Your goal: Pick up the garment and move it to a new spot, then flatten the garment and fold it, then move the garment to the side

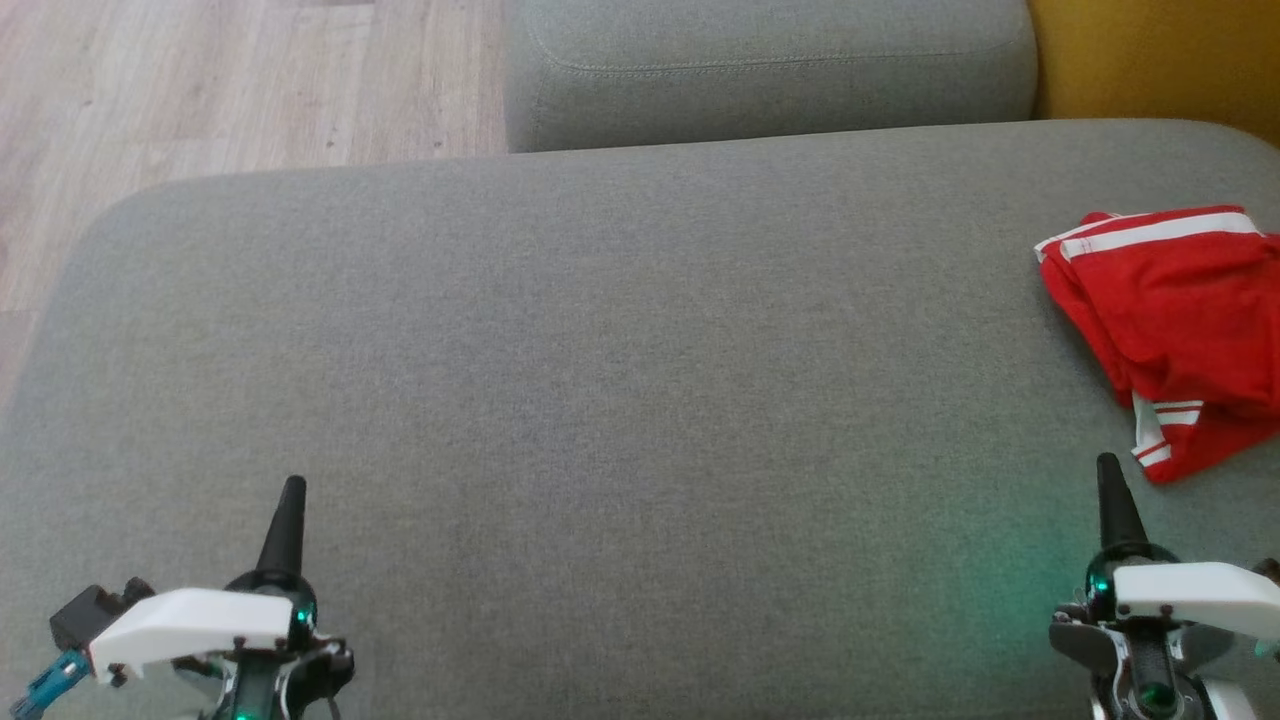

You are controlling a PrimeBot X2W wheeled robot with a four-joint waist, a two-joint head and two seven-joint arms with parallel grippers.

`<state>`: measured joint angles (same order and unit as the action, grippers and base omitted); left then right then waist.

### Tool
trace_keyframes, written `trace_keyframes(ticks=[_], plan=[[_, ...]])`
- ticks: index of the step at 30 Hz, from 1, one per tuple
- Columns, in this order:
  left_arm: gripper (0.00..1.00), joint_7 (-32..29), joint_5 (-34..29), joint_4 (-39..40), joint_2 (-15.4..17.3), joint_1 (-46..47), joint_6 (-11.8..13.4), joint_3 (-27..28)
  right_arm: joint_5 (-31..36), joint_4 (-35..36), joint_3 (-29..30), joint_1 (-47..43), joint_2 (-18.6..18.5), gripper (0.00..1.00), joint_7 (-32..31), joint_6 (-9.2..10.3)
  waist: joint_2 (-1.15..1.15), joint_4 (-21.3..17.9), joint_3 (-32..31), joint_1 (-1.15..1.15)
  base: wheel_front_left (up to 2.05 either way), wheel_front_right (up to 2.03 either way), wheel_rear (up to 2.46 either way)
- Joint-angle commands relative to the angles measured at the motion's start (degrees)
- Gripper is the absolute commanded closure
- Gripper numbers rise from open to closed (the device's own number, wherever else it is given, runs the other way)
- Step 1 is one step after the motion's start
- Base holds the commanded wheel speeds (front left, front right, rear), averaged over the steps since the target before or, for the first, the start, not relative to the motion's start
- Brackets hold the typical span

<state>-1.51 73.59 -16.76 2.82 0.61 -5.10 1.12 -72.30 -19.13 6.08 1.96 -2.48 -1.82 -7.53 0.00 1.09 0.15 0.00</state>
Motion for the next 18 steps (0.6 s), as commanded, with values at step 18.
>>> trace_keyframes(ticks=[18], plan=[[1.0,-3.27,12.74,2.47,0.26,4.85,-1.7,4.19,-13.53,4.19,0.04,3.87,-0.38,1.0,-3.19,0.04,0.0,-0.72,0.02,0.0,0.0,0.0,0.0]])
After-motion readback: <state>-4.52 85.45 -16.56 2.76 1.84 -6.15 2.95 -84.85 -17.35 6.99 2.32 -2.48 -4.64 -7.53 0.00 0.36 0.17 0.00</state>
